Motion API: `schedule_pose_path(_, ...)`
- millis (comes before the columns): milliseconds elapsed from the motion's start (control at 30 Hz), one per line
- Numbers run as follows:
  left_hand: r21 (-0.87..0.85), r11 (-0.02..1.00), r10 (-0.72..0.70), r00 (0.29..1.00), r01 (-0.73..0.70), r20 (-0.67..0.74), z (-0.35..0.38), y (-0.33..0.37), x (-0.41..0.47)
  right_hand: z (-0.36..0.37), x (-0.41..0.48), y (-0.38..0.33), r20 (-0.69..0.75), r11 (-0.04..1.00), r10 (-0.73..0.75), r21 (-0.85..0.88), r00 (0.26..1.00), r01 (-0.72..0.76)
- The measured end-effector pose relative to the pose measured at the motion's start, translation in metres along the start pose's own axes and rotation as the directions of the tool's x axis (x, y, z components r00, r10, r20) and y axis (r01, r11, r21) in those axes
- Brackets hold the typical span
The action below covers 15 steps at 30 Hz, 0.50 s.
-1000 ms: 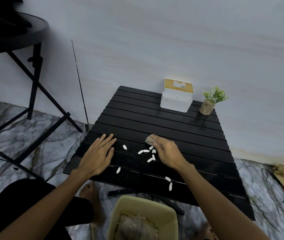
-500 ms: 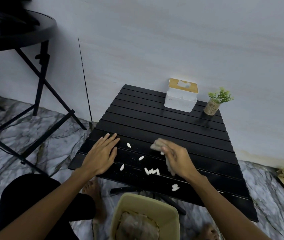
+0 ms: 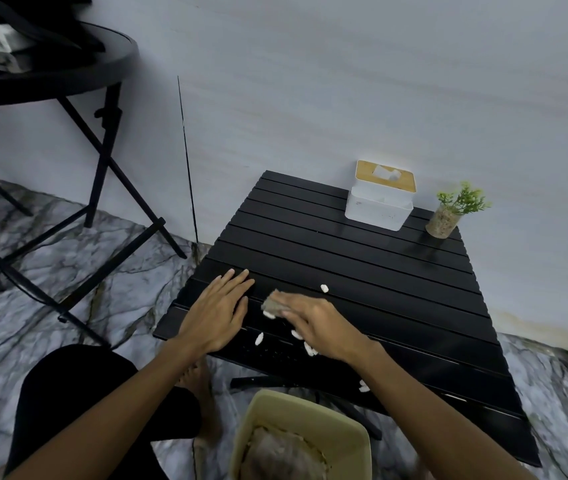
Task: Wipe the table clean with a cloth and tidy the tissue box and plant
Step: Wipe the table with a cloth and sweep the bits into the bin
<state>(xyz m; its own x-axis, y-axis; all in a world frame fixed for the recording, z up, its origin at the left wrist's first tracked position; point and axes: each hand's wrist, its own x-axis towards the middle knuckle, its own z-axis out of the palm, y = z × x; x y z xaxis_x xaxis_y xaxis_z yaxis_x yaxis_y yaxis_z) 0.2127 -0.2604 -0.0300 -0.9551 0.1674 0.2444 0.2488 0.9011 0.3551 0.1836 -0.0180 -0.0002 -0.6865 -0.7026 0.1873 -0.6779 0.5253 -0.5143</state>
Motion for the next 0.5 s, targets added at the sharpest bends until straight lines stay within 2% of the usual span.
schedule_pose_path(100,-0.001,1.000,0.003,1.000,-0.003,-0.011,0.001,-0.001,0.001,-0.009,-0.022,-0.008,0.059,0.991,-0.044,0.126,0.997,0.036)
schedule_pose_path(133,0.000,1.000,0.003,1.000,-0.004,-0.012,0.001,-0.001,0.001,-0.013,-0.027,-0.009,0.041,0.983,-0.034,0.182,0.999,0.026)
schedule_pose_path(200,0.001,1.000,0.006,1.000,-0.006,-0.013,0.001,-0.001,0.001,-0.027,-0.030,-0.007,-0.087,0.959,0.066,0.282,0.994,-0.038)
schedule_pose_path(300,0.005,1.000,0.004,1.000,-0.004,-0.013,0.002,-0.001,0.001,-0.053,-0.025,0.013,-0.347,0.915,0.300,0.369,0.889,-0.165)
schedule_pose_path(367,0.006,1.000,0.002,1.000,-0.002,-0.013,0.002,-0.001,0.001,-0.061,-0.017,0.046,-0.410,0.874,0.441,0.397,0.798,-0.279)
schedule_pose_path(433,0.003,1.000,0.000,1.000,0.000,-0.011,0.001,0.000,0.000,-0.057,-0.010,0.079,-0.399,0.844,0.530,0.334,0.748,-0.420)
schedule_pose_path(500,0.006,1.000,-0.001,1.000,0.001,-0.011,0.000,0.001,0.000,-0.047,-0.004,0.096,-0.393,0.857,0.511,0.168,0.765,-0.487)
